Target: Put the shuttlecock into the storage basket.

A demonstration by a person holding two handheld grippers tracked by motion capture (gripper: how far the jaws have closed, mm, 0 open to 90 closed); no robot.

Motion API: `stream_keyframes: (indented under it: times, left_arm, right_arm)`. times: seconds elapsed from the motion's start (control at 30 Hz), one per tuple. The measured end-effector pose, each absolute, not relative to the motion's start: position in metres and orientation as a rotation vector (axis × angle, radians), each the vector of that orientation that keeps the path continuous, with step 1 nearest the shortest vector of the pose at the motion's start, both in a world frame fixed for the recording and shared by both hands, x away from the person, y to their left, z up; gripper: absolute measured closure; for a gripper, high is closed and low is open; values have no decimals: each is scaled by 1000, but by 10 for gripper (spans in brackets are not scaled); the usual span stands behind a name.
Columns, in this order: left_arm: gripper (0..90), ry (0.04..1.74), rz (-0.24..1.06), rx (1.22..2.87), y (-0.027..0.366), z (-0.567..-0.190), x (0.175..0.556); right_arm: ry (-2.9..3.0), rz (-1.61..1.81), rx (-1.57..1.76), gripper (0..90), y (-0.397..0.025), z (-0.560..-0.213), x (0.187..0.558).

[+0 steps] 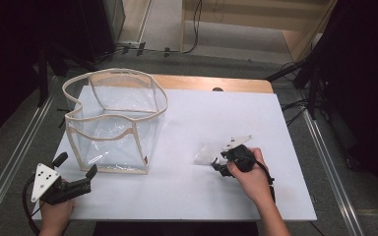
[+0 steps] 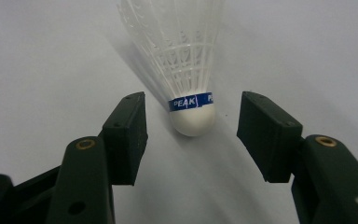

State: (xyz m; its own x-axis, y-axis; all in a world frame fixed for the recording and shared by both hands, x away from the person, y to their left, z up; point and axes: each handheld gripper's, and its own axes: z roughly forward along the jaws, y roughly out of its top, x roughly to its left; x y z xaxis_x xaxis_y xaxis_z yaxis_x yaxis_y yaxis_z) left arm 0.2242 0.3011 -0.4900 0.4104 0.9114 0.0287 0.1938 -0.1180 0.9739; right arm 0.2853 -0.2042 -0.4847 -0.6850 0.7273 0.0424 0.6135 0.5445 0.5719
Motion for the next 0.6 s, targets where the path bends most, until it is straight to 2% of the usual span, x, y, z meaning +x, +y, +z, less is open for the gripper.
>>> stream_keyframes:
  times: [0.37, 0.47, 0.6]
  left_arm:
    - [0, 1001, 834, 1590, 301, -490, 224]
    - [0, 1001, 834, 1591, 301, -490, 224]
    - [0, 1001, 833, 1591, 301, -490, 224]
  right_arm:
    - [2612, 765, 1134, 518, -192, -494, 292]
    - [2611, 733, 1127, 603, -191, -495, 293]
    - [2613, 734, 1134, 612, -191, -495, 294]
